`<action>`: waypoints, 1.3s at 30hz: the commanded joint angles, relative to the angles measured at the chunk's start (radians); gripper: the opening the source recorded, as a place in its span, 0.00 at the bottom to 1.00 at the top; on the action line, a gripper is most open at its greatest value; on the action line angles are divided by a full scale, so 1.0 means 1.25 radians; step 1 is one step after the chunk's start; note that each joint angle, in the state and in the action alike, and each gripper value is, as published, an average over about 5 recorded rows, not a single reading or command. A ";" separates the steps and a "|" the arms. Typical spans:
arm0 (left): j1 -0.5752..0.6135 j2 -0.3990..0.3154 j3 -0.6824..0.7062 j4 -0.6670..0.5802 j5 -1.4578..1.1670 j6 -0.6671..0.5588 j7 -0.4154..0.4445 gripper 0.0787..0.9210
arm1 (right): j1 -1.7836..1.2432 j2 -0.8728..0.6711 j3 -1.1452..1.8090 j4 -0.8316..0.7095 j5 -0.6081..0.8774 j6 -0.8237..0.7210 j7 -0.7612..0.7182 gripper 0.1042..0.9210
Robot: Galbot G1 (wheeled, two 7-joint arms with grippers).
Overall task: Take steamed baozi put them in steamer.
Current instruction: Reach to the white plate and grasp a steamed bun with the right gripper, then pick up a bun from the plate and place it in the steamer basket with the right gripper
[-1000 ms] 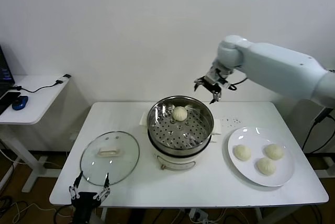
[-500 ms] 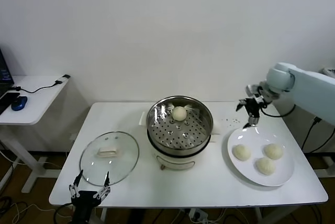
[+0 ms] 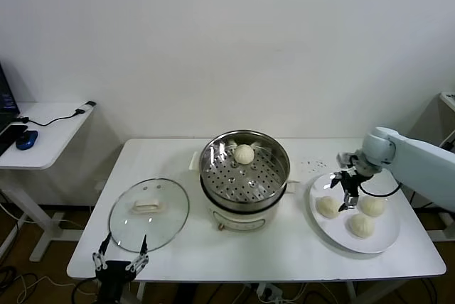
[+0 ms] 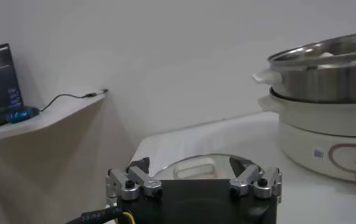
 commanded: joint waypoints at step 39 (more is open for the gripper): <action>0.022 0.005 0.029 -0.011 0.014 -0.007 -0.001 0.88 | 0.562 0.120 -0.411 0.005 0.441 -0.007 -0.012 0.59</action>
